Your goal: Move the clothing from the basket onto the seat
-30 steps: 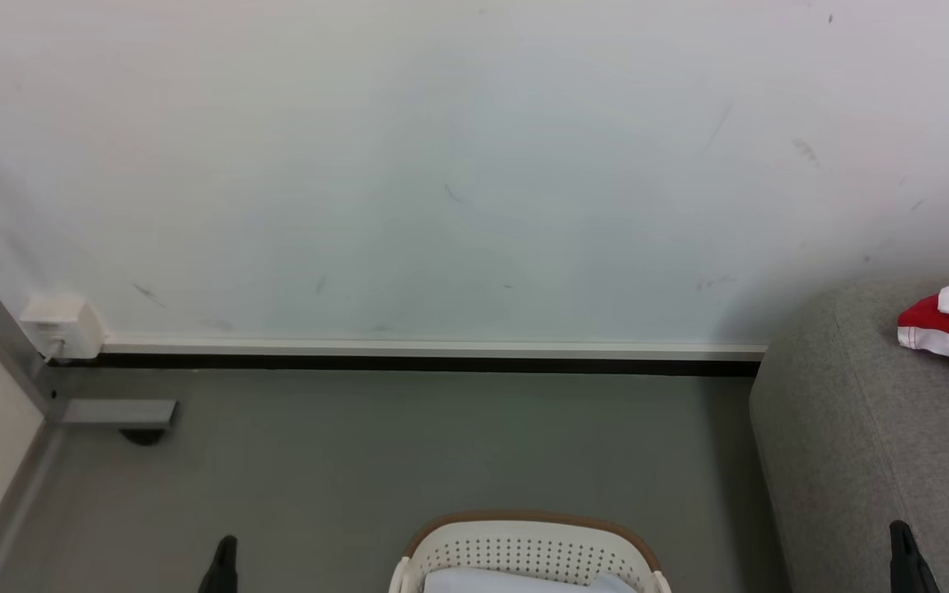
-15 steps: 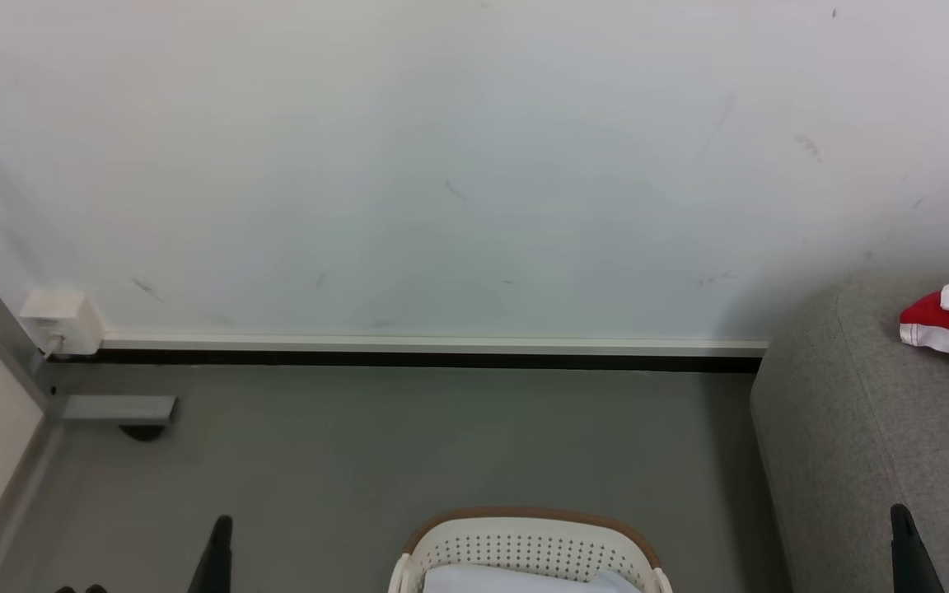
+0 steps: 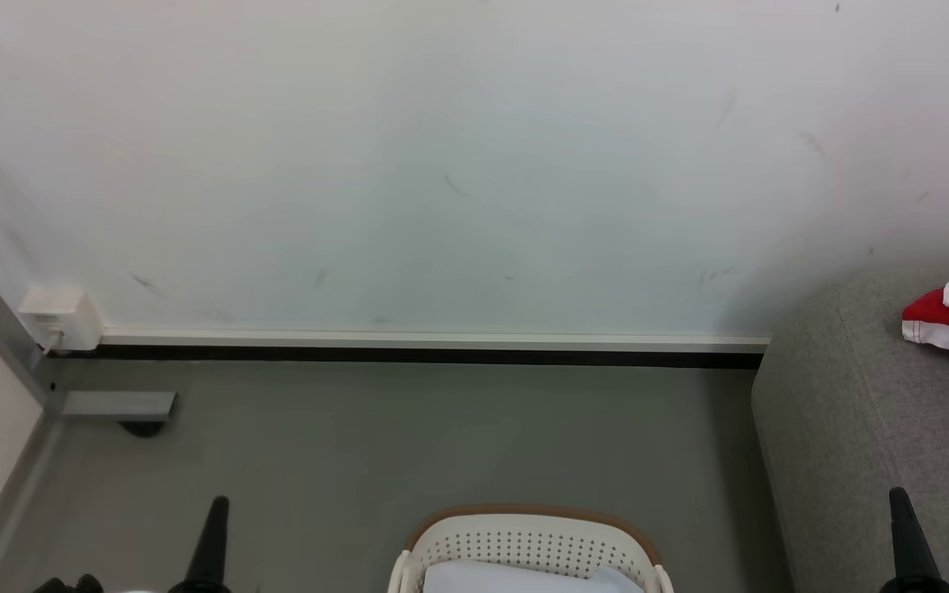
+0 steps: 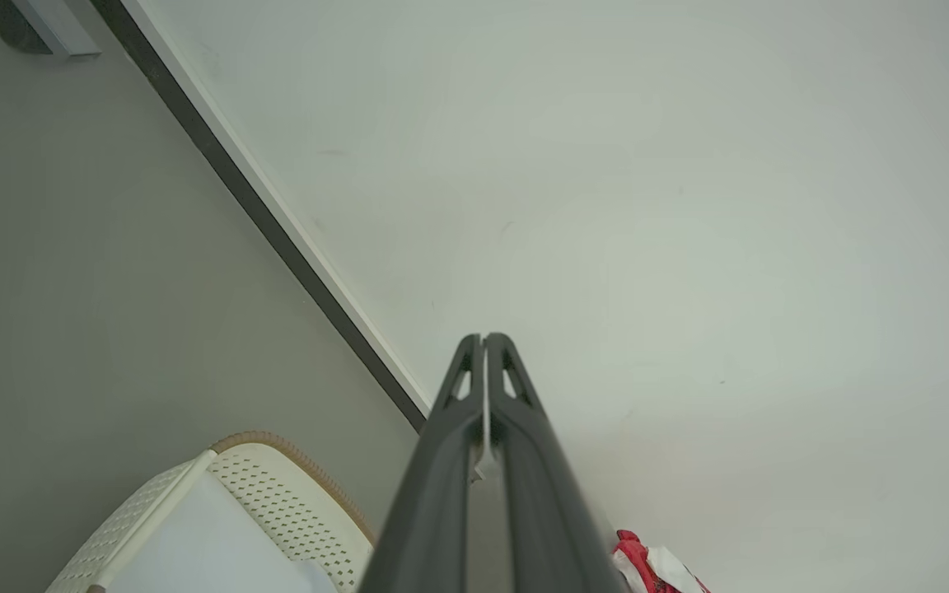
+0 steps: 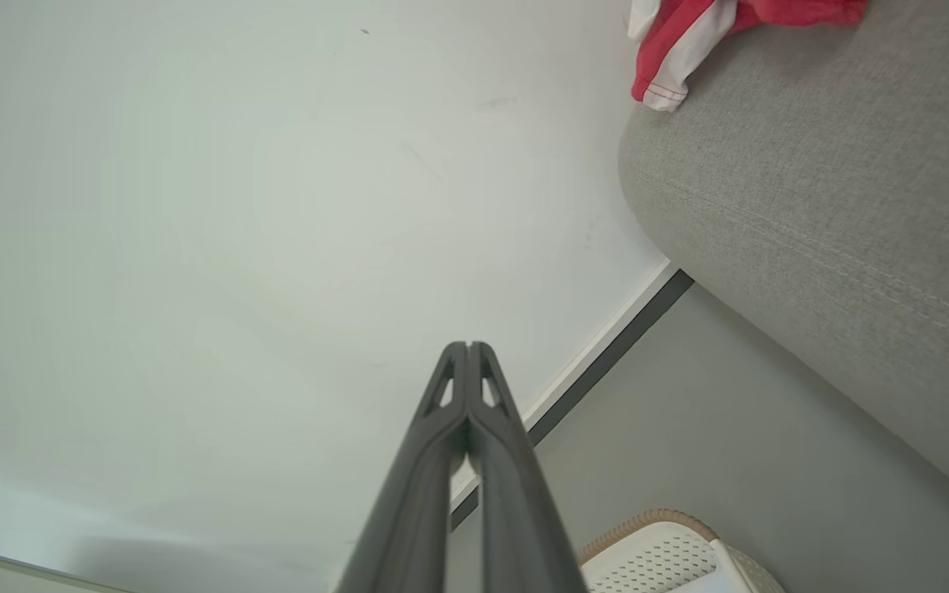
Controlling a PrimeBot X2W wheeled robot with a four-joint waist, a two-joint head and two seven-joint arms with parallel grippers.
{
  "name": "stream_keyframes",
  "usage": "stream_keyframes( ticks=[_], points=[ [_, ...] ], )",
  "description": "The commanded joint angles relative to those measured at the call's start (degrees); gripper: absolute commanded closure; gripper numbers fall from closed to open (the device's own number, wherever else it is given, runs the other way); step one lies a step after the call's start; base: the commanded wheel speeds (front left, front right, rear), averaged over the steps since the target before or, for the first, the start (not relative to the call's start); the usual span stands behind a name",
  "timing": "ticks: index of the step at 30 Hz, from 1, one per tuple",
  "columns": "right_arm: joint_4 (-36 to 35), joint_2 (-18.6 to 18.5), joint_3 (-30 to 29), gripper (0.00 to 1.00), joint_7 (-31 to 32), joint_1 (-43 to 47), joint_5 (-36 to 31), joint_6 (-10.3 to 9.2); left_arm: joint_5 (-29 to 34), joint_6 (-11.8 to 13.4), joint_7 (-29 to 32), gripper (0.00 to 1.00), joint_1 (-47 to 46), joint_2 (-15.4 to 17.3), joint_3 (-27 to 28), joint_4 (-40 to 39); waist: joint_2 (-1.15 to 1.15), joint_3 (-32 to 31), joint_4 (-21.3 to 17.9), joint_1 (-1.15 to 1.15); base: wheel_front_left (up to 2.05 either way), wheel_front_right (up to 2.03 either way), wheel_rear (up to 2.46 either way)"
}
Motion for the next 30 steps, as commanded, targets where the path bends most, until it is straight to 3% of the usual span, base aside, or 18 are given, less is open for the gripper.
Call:
stream_keyframes(
  ticks=[1,30],
  points=[
    [-0.3,-0.6,-0.2,1.00,0.4,-1.1,1.6,-0.09,-1.9,-0.3,0.5,1.00,-1.2,0.1,0.6,-0.2,0.00,0.0,0.0,0.00,0.00,0.00,0.00],
    [0.8,-0.7,-0.6,1.00,4.2,-4.2,16.5,-0.12,-15.4,-1.9,4.3,1.00,-4.1,-1.0,3.1,0.6,0.00,0.9,0.1,0.00,0.00,0.00,0.00]
  ],
)
